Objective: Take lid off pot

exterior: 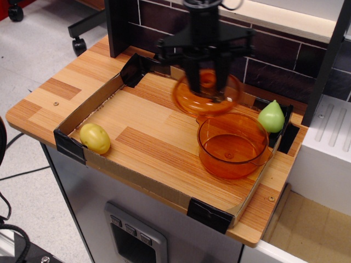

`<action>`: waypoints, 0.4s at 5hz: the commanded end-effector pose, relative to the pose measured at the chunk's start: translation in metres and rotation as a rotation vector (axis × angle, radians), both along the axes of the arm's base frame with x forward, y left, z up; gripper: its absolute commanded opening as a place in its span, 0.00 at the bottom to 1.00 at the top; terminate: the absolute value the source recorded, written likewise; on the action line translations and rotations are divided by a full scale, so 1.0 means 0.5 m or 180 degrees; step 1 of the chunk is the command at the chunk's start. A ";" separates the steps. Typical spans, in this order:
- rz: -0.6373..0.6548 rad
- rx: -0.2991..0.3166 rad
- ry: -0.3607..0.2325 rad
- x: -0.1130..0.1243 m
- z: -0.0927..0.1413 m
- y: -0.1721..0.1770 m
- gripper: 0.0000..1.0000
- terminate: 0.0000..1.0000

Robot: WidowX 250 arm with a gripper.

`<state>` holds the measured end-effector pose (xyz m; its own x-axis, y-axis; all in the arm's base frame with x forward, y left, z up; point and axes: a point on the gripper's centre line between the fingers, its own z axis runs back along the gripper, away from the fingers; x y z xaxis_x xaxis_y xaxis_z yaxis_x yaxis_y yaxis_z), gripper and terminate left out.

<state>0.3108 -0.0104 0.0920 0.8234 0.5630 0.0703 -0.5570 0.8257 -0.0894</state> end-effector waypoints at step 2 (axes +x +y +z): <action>0.0212 0.0195 0.0074 0.023 -0.036 0.109 0.00 0.00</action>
